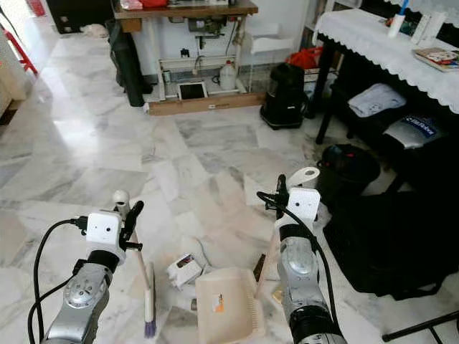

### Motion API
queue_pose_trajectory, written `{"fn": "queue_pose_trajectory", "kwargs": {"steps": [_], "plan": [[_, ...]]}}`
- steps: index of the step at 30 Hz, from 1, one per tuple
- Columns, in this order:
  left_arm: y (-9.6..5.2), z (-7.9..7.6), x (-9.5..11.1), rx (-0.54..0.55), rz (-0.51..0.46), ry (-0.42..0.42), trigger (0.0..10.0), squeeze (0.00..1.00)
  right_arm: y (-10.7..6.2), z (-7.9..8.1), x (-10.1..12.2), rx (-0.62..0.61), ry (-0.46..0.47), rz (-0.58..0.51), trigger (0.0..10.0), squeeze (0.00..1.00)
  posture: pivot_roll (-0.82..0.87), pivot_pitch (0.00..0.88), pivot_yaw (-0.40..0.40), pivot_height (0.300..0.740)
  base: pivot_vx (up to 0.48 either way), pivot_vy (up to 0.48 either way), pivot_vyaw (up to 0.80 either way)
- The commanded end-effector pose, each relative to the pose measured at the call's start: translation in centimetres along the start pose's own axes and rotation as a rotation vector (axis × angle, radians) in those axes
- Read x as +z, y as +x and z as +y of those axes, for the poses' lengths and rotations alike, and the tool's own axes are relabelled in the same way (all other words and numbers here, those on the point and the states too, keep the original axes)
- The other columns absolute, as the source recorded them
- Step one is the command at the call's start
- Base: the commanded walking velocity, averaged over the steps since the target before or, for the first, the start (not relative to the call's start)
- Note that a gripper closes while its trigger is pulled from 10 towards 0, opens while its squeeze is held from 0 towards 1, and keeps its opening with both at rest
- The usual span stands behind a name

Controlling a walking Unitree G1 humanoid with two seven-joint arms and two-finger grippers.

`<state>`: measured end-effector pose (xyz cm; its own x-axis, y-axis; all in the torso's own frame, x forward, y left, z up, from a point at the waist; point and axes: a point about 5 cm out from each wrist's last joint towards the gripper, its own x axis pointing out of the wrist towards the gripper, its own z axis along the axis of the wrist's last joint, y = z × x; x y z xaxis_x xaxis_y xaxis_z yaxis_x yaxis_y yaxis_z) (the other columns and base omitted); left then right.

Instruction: Sweep floor

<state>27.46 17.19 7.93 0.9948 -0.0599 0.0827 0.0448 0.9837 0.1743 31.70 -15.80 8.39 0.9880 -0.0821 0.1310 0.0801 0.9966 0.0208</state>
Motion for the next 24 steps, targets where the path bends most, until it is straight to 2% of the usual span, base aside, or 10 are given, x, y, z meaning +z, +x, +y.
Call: {"fn": "queue_pose_trajectory", "kwargs": {"steps": [1, 10, 24], "plan": [[0.30, 0.17, 0.80, 0.007, -0.046, 0.020, 10.0, 0.00, 0.42, 0.39, 0.59, 0.010, 0.011, -0.023, 10.0, 0.00, 0.12, 0.000, -0.004, 0.740, 0.000, 0.000, 0.00], [0.33, 0.24, 0.83, 0.010, -0.046, 0.022, 10.0, 0.00, 0.36, 0.51, 0.60, 0.024, 0.000, -0.024, 10.0, 0.00, 0.13, 0.000, -0.006, 0.740, 0.000, -0.208, 0.00], [0.26, 0.14, 0.76, 0.004, -0.041, 0.010, 10.0, 0.00, 0.34, 0.07, 0.61, 0.013, -0.010, -0.024, 10.0, 0.00, 0.12, 0.000, -0.010, 0.740, 0.000, 0.000, 0.00]]}}
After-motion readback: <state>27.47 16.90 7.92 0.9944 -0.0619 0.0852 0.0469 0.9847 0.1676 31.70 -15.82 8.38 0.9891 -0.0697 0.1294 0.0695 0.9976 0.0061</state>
